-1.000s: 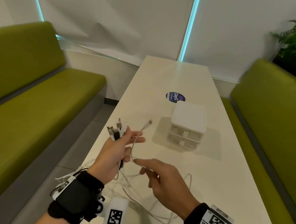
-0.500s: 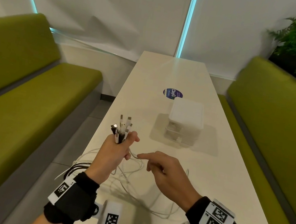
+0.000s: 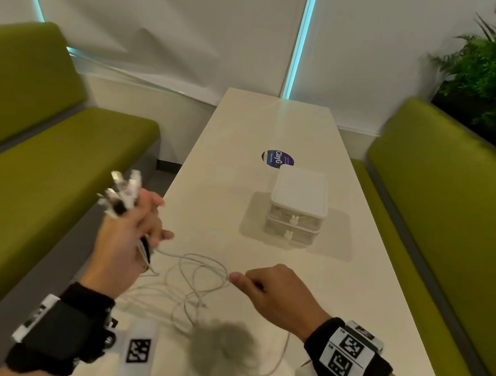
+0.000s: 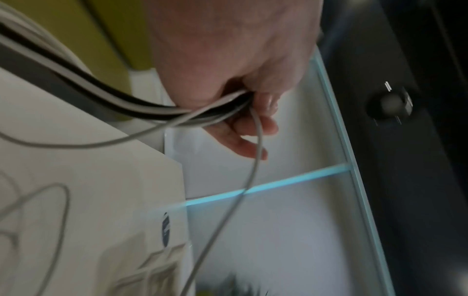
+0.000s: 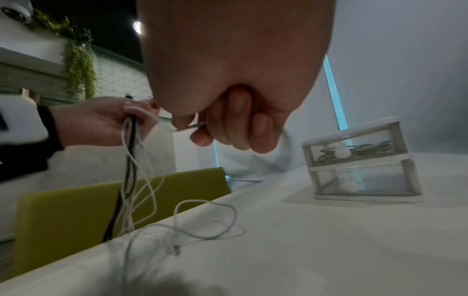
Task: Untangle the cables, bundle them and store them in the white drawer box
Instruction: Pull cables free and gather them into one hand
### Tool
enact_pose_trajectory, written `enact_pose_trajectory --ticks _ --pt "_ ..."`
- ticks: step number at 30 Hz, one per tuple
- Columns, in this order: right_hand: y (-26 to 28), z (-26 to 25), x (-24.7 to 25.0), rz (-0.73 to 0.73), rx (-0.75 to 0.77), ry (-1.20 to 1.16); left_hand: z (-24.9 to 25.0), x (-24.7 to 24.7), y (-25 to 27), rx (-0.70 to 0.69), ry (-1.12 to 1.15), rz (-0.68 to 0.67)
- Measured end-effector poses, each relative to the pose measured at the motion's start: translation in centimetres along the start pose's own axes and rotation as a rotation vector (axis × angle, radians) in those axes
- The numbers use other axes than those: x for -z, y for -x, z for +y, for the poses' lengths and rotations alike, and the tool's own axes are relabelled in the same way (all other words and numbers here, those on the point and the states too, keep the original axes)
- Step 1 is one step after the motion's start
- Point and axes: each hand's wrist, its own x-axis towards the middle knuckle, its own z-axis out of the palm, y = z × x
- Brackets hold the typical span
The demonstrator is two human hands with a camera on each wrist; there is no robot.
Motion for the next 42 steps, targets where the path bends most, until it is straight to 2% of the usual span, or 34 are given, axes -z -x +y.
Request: enact_pose_trajectory --ticks 3,7,10,12,14,17,20,22,25,29,34,42 --pt "0.0 1.0 1.1 0.029 -0.029 -0.094 2.1 2.0 -1.0 0.034 0.193 0.031" --pt "-0.5 1.9 2.4 0.044 -0.021 -0.089 2.5 3.8 -1.4 -0.058 -0.089 0.031" --pt "-1.2 1.8 2.1 0.043 -0.03 -0.074 1.3 3.1 -0.9 -0.082 -0.312 0.008" --pt "-1.6 1.1 1.5 0.016 -0.024 -0.048 0.5 2.2 -0.4 -0.081 -0.383 -0.04" --pt "-1.9 0.5 0.8 -0.077 -0.059 -0.045 -0.1 1.6 0.0 -0.075 -0.418 -0.081" --pt "-2.5 -0.4 -0.9 -0.339 -0.181 -0.027 -0.1 1.9 0.4 -0.065 -0.463 -0.097" --pt "-3.0 -1.6 -3.4 -0.451 -0.201 0.191 0.4 2.7 0.7 -0.063 -0.455 -0.089" --pt "-3.3 -2.4 -5.4 -0.43 -0.156 0.297 1.0 3.3 0.8 -0.07 -0.449 -0.075" --pt "-4.0 -3.2 -8.0 -0.332 -0.062 0.334 1.6 4.2 0.9 -0.066 -0.444 -0.045" --pt "-6.1 -4.5 -9.3 -0.27 0.001 0.323 2.4 5.2 0.6 -0.063 -0.474 -0.01" --pt "-11.1 -9.0 -9.5 -0.152 0.083 0.207 3.4 7.4 -0.2 -0.111 -0.574 0.066" --pt "-18.4 -15.7 -12.5 -0.091 0.18 -0.075 7.3 13.9 -2.2 -0.301 -0.699 0.353"
